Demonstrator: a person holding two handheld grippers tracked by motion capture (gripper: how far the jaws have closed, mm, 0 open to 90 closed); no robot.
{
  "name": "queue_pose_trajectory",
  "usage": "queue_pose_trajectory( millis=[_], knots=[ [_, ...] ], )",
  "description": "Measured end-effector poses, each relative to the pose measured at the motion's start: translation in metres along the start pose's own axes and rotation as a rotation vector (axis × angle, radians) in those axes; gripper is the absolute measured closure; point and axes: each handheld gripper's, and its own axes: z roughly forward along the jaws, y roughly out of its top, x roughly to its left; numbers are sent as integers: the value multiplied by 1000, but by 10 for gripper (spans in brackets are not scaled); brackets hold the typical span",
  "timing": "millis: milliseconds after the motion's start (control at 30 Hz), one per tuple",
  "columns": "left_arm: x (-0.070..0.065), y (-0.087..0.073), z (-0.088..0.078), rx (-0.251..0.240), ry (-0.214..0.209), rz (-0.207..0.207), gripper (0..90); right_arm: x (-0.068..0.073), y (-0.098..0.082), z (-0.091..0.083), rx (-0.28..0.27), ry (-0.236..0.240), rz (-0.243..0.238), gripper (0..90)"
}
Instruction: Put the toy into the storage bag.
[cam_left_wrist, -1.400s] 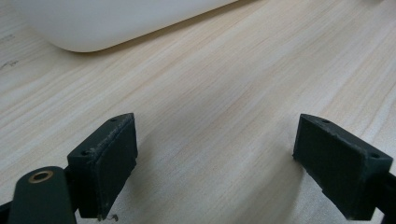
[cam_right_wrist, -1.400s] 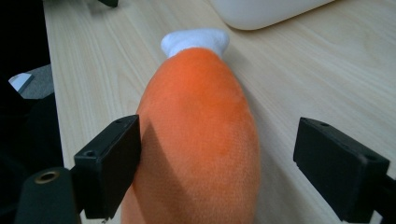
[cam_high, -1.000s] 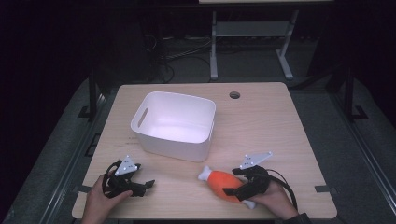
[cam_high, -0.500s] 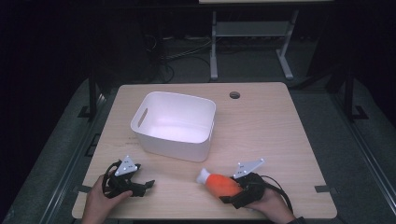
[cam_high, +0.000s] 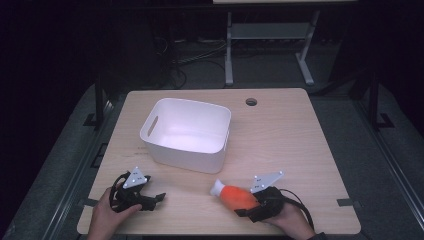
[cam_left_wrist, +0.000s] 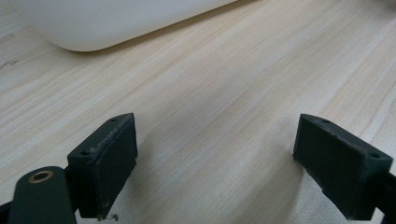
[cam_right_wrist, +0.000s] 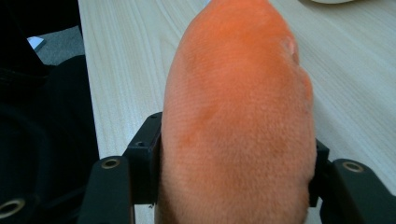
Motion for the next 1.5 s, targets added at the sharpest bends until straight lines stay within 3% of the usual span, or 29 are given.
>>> queue_pose_trajectory(
  millis=[600, 1167, 1500],
  knots=[
    [0, 0, 0, 0, 0, 0, 128, -3, 1, -15, -25, -56, -19, 418],
    [0, 0, 0, 0, 0, 0, 128, -16, -3, -32, -15, -102, -23, 418],
    [0, 0, 0, 0, 0, 0, 127, -24, 0, -45, -39, -118, -33, 417]
  ],
)
